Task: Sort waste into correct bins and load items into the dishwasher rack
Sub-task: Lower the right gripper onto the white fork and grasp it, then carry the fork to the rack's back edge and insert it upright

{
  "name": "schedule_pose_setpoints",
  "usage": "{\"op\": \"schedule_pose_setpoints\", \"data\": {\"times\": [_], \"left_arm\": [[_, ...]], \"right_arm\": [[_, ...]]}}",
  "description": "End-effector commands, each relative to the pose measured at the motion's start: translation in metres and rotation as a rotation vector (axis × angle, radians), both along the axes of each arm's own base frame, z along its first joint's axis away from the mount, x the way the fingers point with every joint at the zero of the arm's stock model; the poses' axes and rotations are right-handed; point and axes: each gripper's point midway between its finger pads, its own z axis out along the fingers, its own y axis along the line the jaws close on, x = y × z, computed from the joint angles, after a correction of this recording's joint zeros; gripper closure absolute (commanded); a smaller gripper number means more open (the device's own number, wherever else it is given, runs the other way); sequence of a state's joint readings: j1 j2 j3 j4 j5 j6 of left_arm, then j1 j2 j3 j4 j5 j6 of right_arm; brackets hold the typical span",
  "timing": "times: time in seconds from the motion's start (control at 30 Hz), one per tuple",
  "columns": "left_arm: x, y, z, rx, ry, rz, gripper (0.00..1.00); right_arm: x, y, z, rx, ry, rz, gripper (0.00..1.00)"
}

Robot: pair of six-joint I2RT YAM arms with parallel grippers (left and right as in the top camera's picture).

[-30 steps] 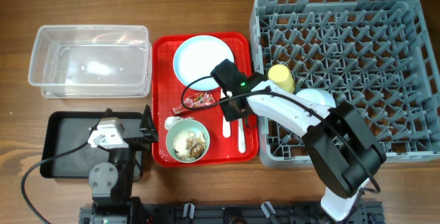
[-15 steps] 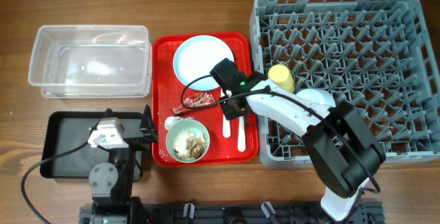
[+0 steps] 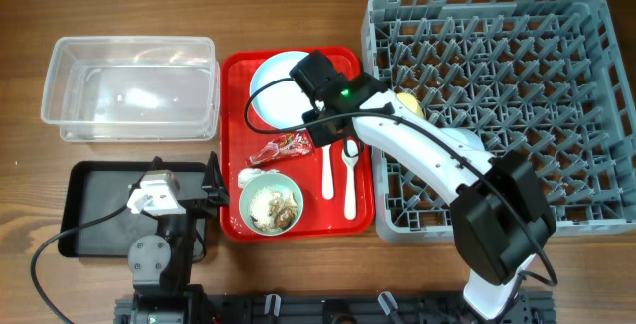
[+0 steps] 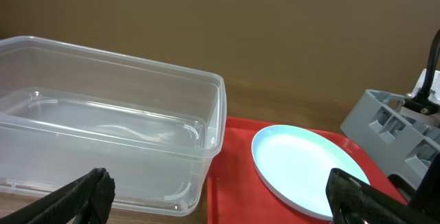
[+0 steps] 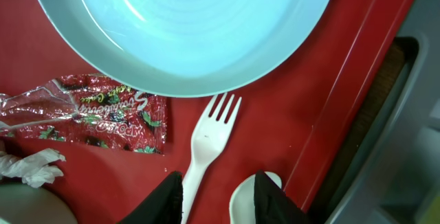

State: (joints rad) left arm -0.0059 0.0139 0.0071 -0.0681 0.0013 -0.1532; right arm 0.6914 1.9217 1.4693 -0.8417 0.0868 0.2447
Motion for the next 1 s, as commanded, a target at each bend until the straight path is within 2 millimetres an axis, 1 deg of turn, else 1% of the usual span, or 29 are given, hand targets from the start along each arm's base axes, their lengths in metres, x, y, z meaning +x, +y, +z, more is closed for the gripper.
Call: {"op": "schedule_pose_setpoints", "data": {"times": [0.0,0.07,0.2,0.3,0.37,0.47,0.5,0.57,0.6,0.67,0.77,0.83,0.9,0.93,0.97], "left_arm": [[0.000,-0.002,-0.001,0.018,0.003,-0.013,0.00],[0.000,-0.002,-0.001,0.018,0.003,-0.013,0.00],[0.000,-0.002,-0.001,0.018,0.003,-0.013,0.00],[0.000,-0.002,-0.001,0.018,0.003,-0.013,0.00],[0.000,-0.002,-0.001,0.018,0.003,-0.013,0.00],[0.000,-0.002,-0.001,0.018,0.003,-0.013,0.00],[0.000,-0.002,-0.001,0.018,0.003,-0.013,0.00],[0.000,-0.002,-0.001,0.018,0.003,-0.013,0.00],[0.000,-0.002,-0.001,0.018,0.003,-0.013,0.00],[0.000,-0.002,-0.001,0.018,0.003,-0.013,0.00],[0.000,-0.002,-0.001,0.018,0.003,-0.013,0.00],[0.000,-0.002,-0.001,0.018,0.003,-0.013,0.00],[0.000,-0.002,-0.001,0.018,0.003,-0.013,0.00],[0.000,-0.002,-0.001,0.018,0.003,-0.012,0.00],[0.000,-0.002,-0.001,0.018,0.003,-0.013,0.00]], "right_arm": [[-0.014,-0.002,-0.023,-0.035,0.061,0.016,0.64],[-0.027,0.002,-0.038,-0.042,0.104,0.040,0.64],[-0.048,0.005,-0.067,-0.115,0.163,0.083,0.66],[-0.056,0.000,-0.084,-0.175,0.194,0.095,0.66],[-0.059,-0.003,-0.090,-0.193,0.214,0.091,0.66],[-0.058,-0.005,-0.090,-0.203,0.207,0.091,0.75],[-0.058,-0.005,-0.090,-0.203,0.207,0.091,0.84],[-0.057,-0.004,-0.087,-0.199,0.205,0.091,0.95],[-0.056,-0.002,-0.082,-0.195,0.203,0.090,0.96],[-0.048,0.004,-0.064,-0.175,0.184,0.086,0.96],[-0.036,0.015,-0.030,-0.130,0.134,0.088,0.96],[-0.024,0.021,0.010,-0.073,0.069,0.085,0.96],[-0.010,0.022,0.048,-0.011,-0.002,0.065,0.96],[-0.002,0.018,0.066,0.015,-0.043,0.046,0.96],[0.005,0.010,0.078,0.027,-0.075,0.021,0.96]]}}
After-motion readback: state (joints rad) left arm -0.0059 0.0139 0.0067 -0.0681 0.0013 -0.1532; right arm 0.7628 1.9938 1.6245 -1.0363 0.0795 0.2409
